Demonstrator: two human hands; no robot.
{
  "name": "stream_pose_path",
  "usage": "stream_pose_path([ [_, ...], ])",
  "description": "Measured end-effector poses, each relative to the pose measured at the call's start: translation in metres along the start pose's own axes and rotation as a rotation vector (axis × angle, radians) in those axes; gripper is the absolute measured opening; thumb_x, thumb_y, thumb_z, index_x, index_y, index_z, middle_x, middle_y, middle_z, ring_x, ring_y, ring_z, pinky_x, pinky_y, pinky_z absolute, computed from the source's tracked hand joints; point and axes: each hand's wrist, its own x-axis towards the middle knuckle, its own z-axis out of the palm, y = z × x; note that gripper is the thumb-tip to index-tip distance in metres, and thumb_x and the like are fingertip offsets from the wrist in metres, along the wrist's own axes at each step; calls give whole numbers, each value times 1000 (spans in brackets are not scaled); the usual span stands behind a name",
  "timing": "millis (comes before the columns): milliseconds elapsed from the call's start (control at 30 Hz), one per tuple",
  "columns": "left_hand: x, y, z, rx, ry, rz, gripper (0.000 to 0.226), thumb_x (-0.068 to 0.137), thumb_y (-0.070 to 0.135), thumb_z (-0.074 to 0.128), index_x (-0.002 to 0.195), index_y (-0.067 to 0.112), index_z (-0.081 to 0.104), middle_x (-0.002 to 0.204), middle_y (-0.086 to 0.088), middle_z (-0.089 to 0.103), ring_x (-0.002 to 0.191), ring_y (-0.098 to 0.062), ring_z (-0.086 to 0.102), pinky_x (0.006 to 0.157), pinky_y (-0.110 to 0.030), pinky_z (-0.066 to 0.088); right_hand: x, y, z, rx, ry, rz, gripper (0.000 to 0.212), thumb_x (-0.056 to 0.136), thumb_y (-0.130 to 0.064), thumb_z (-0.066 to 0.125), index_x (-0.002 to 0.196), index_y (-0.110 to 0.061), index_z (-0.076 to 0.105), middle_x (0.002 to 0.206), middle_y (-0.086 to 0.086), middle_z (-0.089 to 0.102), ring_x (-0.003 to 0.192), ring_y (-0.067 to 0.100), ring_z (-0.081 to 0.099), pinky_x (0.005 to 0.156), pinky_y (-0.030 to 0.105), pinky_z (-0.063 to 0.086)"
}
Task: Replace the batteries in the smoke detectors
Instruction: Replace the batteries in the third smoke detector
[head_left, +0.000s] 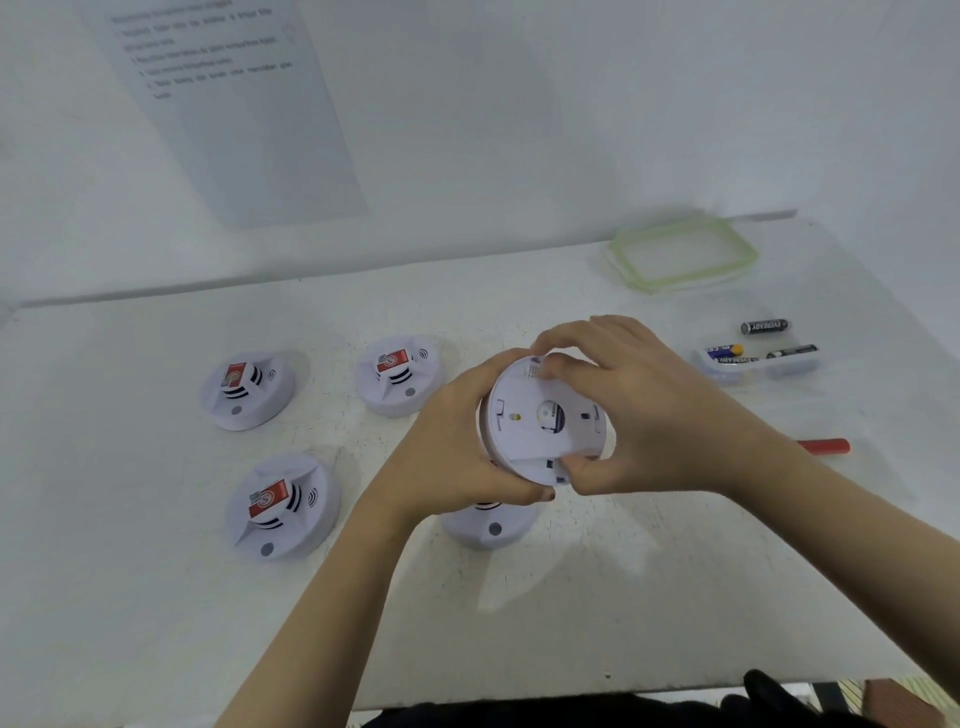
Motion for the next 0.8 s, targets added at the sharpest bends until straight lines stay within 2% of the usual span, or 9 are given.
stream_pose_path([
  [133, 1, -1, -1, 16, 3, 5, 88, 51, 7, 91, 120, 42, 48, 113, 19, 60, 106, -1, 58, 83, -11, 48, -1, 2, 2, -26, -25, 20, 59, 62, -44, 66, 110, -10, 62, 123, 3, 52, 105, 17, 46, 104, 31, 24],
  [200, -1, -3, -2, 5, 4, -2, 87, 51, 11, 89, 124, 36, 50, 114, 19, 61, 108, -3, 58, 85, -16, 50, -2, 3, -1, -7, -56, 22, 61, 66, -53, 63, 115, -17, 61, 130, 2, 49, 111, 15, 44, 100, 28, 25],
  [267, -2, -4, -4, 1, 7, -2, 89, 51, 9, 91, 127, 32, 51, 115, 19, 61, 110, -4, 58, 85, -16, 50, -1, 3, -4, -3, -76, 28, 63, 68, -62, 56, 117, -22, 61, 126, 0, 51, 106, 13, 44, 95, 27, 27],
  [400, -2, -5, -6, 35, 15, 10, 89, 51, 5, 92, 122, 37, 49, 115, 21, 59, 108, 0, 57, 81, -10, 47, 5, 0, -2, 21, -74, 35, 58, 66, -51, 62, 114, -19, 63, 100, -1, 61, 87, 19, 55, 83, 28, 33],
  [533, -1, -5, -5, 63, 0, 0, 85, 51, 15, 90, 121, 38, 49, 113, 17, 60, 107, -5, 58, 85, -18, 50, 7, 0, 2, 74, -127, 69, 58, 65, -47, 65, 114, -17, 58, 103, -2, 60, 93, 19, 56, 84, 27, 37],
  [633, -2, -8, -3, 74, -15, 2, 86, 51, 15, 90, 127, 25, 51, 116, 13, 61, 110, -9, 58, 89, -27, 51, 7, -2, 6, 93, -117, 83, 57, 61, -47, 63, 107, -14, 57, 98, -2, 59, 87, 20, 56, 80, 32, 41],
  [800, -3, -9, -1, 70, -18, 13, 84, 52, 16, 88, 128, 20, 52, 113, 9, 63, 107, -11, 60, 89, -25, 50, 6, -3, 13, 66, -87, 57, 56, 58, -48, 59, 101, -12, 55, 90, -1, 56, 78, 19, 52, 75, 35, 42],
])
